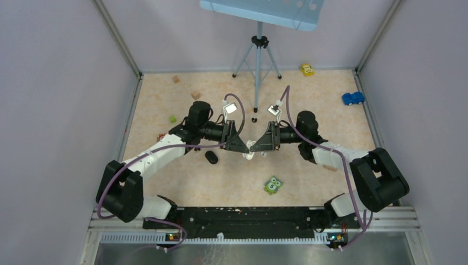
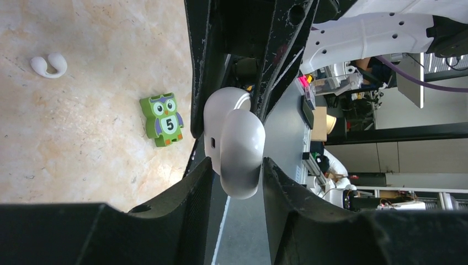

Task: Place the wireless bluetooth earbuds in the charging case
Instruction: Pass from the right arm to the left

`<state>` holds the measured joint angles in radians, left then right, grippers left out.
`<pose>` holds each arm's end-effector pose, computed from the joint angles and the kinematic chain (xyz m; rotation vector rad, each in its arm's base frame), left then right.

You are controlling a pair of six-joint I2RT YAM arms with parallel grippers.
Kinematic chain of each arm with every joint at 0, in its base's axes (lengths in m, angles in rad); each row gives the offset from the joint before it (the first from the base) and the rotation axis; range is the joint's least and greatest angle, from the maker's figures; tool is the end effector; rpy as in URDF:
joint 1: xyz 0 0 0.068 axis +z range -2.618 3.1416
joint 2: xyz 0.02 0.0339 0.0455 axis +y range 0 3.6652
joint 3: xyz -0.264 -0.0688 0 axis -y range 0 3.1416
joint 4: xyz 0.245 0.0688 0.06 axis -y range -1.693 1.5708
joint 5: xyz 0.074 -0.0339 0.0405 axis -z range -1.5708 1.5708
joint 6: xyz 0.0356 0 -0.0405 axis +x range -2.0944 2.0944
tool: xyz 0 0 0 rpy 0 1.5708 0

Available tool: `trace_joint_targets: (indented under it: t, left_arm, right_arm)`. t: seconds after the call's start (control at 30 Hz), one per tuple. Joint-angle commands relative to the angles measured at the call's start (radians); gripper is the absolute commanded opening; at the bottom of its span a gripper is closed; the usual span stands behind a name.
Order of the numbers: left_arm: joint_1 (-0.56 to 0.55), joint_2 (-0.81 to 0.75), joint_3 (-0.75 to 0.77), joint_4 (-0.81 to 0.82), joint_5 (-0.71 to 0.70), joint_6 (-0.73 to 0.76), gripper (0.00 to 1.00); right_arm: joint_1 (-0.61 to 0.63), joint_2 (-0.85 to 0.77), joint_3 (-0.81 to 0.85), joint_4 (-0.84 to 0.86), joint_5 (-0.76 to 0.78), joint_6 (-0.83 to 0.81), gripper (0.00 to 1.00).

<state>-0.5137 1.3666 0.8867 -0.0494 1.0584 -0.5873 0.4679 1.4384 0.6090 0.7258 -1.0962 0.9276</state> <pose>0.2377 -0.1697 0.2659 0.6467 2.1924 -1.7304 0.2398 0.1566 0.2257 -0.5490 1.9591 1.8662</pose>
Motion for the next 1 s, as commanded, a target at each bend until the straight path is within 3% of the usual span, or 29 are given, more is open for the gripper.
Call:
trace_joint_targets:
  t: [0.0, 0.43, 0.57, 0.97]
  left_arm:
    - [-0.005, -0.007, 0.053, 0.024, 0.012, 0.017, 0.43]
    - [-0.005, 0.003, 0.059, 0.022, 0.018, 0.014, 0.40]
    - [-0.005, 0.009, 0.055, 0.015, 0.020, 0.019, 0.50]
    - [-0.005, 0.015, 0.046, 0.027, 0.020, 0.018, 0.40]
  right_arm:
    - [-0.006, -0.013, 0.014, 0.049, -0.004, -0.013, 0.00]
    - [-0.006, -0.022, 0.000, 0.052, 0.001, -0.014, 0.00]
    - [-0.005, -0.020, 0.001, 0.048, 0.000, -0.016, 0.00]
    - [-0.005, -0.020, -0.003, 0.048, 0.001, -0.016, 0.00]
